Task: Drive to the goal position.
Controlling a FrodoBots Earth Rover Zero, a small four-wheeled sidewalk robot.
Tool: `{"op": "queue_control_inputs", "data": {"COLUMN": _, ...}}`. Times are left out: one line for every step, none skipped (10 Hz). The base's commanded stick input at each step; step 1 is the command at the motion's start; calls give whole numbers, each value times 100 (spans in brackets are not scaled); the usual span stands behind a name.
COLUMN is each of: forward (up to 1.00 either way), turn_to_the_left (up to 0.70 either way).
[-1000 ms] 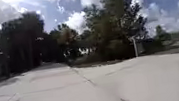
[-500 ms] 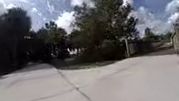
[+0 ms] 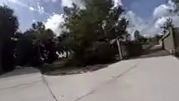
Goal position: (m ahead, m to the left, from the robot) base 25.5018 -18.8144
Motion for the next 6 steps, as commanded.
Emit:
{"op": "queue_control_inputs", "data": {"forward": 100, "turn_to_the_left": -27}}
{"op": "queue_control_inputs", "data": {"forward": 100, "turn_to_the_left": -27}}
{"op": "queue_control_inputs", "data": {"forward": 100, "turn_to_the_left": -27}}
{"op": "queue_control_inputs", "data": {"forward": 100, "turn_to_the_left": -27}}
{"op": "queue_control_inputs", "data": {"forward": 100, "turn_to_the_left": -27}}
{"op": "queue_control_inputs", "data": {"forward": 100, "turn_to_the_left": -27}}
